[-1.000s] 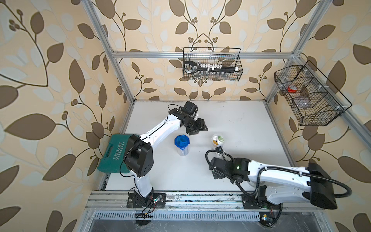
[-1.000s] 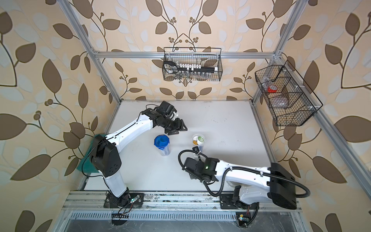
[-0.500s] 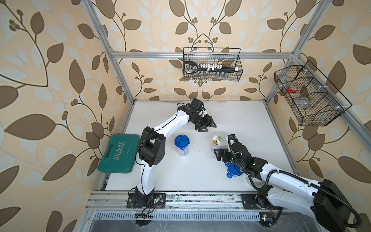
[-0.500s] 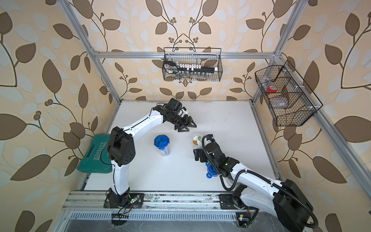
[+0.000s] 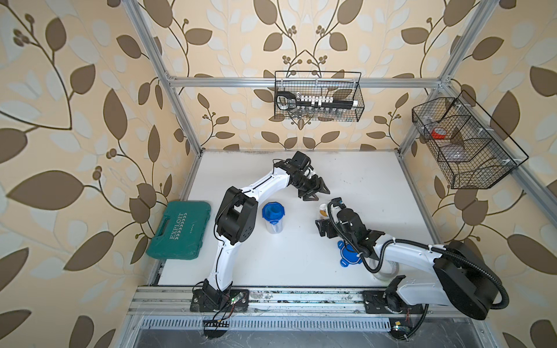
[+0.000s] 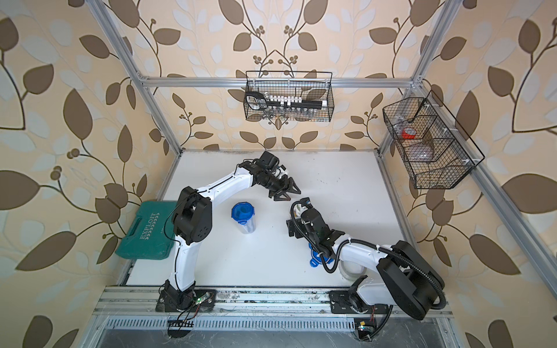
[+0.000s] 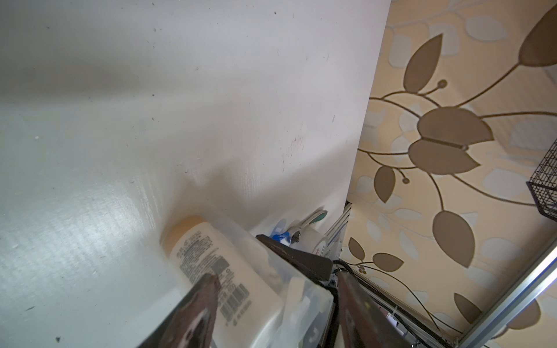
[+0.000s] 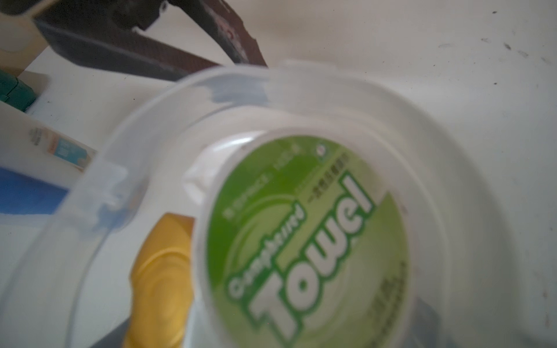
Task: Take out toiletry kits
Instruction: Pick up the container from the center of the board.
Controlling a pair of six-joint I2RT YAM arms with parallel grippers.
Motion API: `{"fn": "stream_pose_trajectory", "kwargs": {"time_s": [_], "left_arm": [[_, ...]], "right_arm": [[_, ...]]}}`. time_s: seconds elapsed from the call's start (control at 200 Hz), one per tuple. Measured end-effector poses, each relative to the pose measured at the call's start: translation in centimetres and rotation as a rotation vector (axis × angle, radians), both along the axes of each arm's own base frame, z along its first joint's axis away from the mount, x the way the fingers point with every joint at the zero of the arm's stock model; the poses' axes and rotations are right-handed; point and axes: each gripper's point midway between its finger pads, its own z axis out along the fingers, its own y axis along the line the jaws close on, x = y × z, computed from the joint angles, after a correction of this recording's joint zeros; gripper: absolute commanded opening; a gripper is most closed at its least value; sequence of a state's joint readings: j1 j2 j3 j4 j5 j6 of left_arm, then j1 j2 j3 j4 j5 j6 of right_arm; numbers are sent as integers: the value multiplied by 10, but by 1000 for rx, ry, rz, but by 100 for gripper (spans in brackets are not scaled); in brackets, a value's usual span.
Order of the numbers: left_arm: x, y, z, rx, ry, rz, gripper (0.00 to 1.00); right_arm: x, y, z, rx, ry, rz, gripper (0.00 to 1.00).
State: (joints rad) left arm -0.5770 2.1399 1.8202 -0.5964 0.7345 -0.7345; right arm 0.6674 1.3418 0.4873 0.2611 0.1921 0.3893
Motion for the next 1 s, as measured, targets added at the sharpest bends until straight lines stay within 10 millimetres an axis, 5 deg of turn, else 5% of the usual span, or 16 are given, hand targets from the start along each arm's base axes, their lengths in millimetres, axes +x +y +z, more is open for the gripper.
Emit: {"fn": "stream_pose_trajectory", "kwargs": {"time_s": [0.19,0.7,1.0], "left_arm": [[1,-2,-3,-4,9,6,64],[-3,-7,-7,-18,19,0,64],[1,-12,6,-39,0,-6,65]], "right_arm": [[11,1,5,-11,-39,-16,91],[20,2,5,-66,-42,-20,66],[5,5,11,-97,35,19,60]]}}
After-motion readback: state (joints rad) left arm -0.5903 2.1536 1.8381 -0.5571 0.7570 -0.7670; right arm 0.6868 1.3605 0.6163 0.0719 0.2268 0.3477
